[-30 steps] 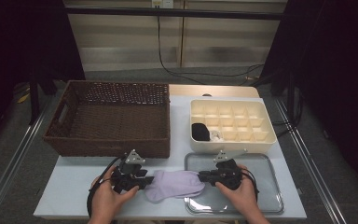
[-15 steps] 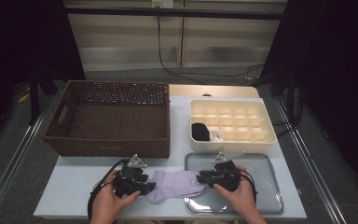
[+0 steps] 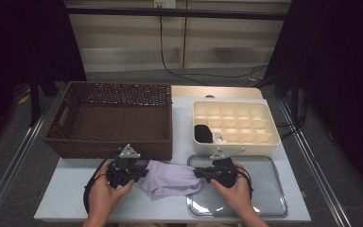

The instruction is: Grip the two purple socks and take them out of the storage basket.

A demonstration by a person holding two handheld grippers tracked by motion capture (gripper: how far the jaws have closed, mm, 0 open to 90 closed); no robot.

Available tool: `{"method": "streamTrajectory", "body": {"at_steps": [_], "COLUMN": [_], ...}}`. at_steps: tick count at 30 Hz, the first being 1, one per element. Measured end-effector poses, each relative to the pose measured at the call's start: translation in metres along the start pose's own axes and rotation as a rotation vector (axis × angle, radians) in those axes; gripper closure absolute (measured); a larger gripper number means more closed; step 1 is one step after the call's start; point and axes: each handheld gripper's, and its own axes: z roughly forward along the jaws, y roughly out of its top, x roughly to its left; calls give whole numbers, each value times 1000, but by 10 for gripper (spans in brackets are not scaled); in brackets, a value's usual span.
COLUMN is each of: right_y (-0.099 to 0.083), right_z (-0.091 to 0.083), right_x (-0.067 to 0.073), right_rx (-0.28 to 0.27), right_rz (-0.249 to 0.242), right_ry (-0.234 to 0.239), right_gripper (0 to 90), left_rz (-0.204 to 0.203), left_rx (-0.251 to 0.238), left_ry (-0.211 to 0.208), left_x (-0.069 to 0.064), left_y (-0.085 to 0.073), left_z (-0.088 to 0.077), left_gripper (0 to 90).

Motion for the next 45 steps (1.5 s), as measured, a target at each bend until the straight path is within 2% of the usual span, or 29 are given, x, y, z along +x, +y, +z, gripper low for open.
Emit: {"method": "streamTrajectory", "body": {"at_steps": [2, 4, 5, 8, 11, 14, 16, 18, 19, 21, 22, 24, 25, 26, 28, 29, 30, 36, 42, 45], "right_y": [0, 1, 1, 1, -3, -10, -15, -17, -17, -17, -17, -18, -18, -18, -18, -18, -18, -17, -10, -2], "right_z": [3, 1, -1, -12, -21, -23, -23, -23, -23, -22, -21, -19, -19, -19, -19, -19, -19, -18, -15, -9], "right_x": [5, 7, 7, 5, 3, 2, 1, 0, -1, -2, -1, -1, -1, -1, -1, 0, 0, 0, 1, 3], "right_rx": [21, 24, 23, 10, 21, 61, 85, 98, 99, 103, 106, 116, 114, 115, 115, 113, 115, 108, 61, 43], "right_rz": [-15, -31, -31, -19, -15, -10, -7, -4, -5, -4, -6, -11, -9, -9, -11, -11, -15, -24, -17, -18], "right_ry": [-4, -8, -8, 3, 12, 18, 12, 12, 10, 14, 11, 5, 6, 5, 0, 3, 0, 0, 15, 22], "right_gripper": [860, 862, 862, 863, 863, 862, 862, 862, 862, 862, 862, 861, 862, 862, 862, 861, 862, 864, 869, 869], "left_rz": [-5, -19, -30, -30, -45, -39, -37, -19, -39, -34, -35, -19, 13, 36, 71, 68, 69, 58, 12, -6], "left_rx": [17, 6, 1, -4, 11, 39, 62, 97, 90, 95, 110, 99, 102, 104, 113, 125, 125, 127, 50, 40], "left_ry": [-18, -29, -53, -91, -133, -127, -106, -119, -116, -108, -118, -102, -79, -67, -29, -55, -47, -32, -13, 0], "left_x": [1, 1, 0, -6, -11, -13, -14, -13, -14, -15, -16, -20, -23, -26, -34, -36, -38, -39, -21, -10], "left_y": [-3, -3, -3, 1, 3, 1, 0, -1, -2, -4, -4, -5, -5, -5, -5, -5, -4, -1, 6, 5], "left_z": [1, -1, -2, -7, -5, 3, 9, 13, 15, 19, 21, 22, 22, 22, 23, 23, 23, 21, 2, -8], "left_gripper": [829, 829, 828, 821, 804, 767, 677, 619, 590, 535, 531, 537, 562, 631, 660, 719, 780, 823, 831, 831]}}
